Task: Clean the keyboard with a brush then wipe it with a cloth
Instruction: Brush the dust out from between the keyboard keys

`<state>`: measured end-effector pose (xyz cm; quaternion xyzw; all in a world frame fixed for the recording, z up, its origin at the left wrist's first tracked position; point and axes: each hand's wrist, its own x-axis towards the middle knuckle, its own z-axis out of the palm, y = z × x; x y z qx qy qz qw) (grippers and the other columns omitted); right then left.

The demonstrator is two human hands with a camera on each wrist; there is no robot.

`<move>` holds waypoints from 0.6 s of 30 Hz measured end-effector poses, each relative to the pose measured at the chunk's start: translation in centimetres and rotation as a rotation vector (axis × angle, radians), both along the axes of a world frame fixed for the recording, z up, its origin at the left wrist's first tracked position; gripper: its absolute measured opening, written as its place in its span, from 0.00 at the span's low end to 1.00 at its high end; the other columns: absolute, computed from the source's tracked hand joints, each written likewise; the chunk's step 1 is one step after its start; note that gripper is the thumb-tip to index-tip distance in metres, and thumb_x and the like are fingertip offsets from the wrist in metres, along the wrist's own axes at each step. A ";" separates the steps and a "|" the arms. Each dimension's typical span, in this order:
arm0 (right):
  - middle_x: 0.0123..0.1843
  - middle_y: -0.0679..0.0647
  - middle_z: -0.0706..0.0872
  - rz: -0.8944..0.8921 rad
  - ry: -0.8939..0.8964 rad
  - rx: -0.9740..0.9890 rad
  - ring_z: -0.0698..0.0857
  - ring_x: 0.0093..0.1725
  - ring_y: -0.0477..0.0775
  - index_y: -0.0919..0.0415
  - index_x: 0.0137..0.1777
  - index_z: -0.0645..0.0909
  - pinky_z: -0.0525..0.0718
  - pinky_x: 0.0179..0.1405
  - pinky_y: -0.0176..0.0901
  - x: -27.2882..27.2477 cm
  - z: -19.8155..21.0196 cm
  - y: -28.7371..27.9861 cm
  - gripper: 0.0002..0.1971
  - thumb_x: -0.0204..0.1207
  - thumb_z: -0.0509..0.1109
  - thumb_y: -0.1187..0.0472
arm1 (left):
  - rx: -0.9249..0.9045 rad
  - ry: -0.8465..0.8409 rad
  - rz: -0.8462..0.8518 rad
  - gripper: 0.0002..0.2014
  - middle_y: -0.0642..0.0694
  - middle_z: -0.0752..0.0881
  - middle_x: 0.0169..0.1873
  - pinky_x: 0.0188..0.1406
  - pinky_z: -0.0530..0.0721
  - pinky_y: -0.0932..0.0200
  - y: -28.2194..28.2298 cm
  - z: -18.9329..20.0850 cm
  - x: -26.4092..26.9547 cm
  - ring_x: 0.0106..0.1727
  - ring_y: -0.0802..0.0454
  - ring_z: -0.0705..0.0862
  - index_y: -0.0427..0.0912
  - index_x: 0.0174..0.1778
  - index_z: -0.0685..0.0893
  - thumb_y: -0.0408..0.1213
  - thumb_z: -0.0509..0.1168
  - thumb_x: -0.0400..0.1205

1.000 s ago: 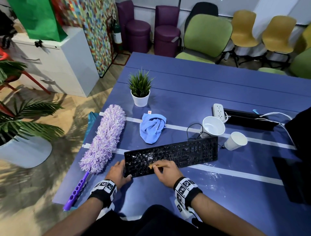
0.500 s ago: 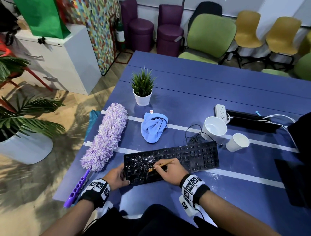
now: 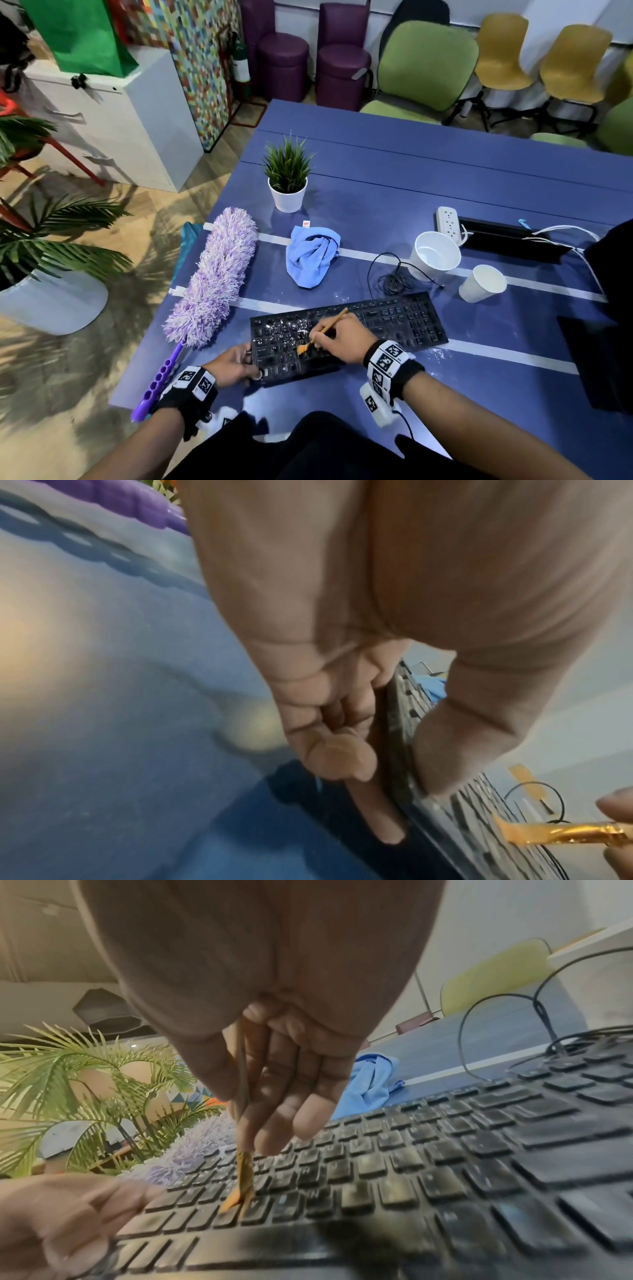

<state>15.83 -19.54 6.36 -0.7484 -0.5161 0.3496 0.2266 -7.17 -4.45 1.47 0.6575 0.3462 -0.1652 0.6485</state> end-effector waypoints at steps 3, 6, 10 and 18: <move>0.36 0.44 0.90 -0.052 0.046 0.040 0.86 0.40 0.42 0.54 0.41 0.87 0.83 0.54 0.40 0.0 0.0 0.9 0.09 0.77 0.68 0.53 | -0.049 0.000 0.031 0.22 0.47 0.87 0.28 0.26 0.80 0.63 0.3 -0.1 -0.3 0.26 0.55 0.82 0.36 0.64 0.72 0.19 0.65 0.76; 0.36 0.41 0.87 -0.119 0.039 0.080 0.84 0.43 0.47 0.46 0.39 0.84 0.82 0.57 0.45 -0.1 -0.8 1.8 0.10 0.79 0.65 0.49 | -0.041 -0.022 0.083 0.17 0.49 0.87 0.27 0.26 0.81 0.64 -0.1 0.1 -0.1 0.25 0.57 0.82 0.39 0.59 0.75 0.19 0.63 0.78; 0.37 0.47 0.90 -0.086 0.034 0.037 0.87 0.42 0.50 0.50 0.39 0.85 0.85 0.52 0.45 -0.3 -0.3 2.7 0.11 0.79 0.65 0.50 | -0.056 -0.012 0.220 0.11 0.45 0.85 0.37 0.26 0.81 0.62 -0.7 -0.3 0.0 0.29 0.54 0.81 0.41 0.52 0.79 0.22 0.59 0.81; 0.34 0.51 0.89 -0.143 0.036 0.030 0.85 0.33 0.47 0.57 0.40 0.86 0.85 0.41 0.40 -0.4 -0.2 4.4 0.11 0.79 0.66 0.54 | 0.078 0.065 0.306 0.13 0.49 0.85 0.25 0.24 0.75 0.62 -2.3 -1.8 -0.2 0.22 0.53 0.76 0.47 0.44 0.81 0.46 0.54 0.87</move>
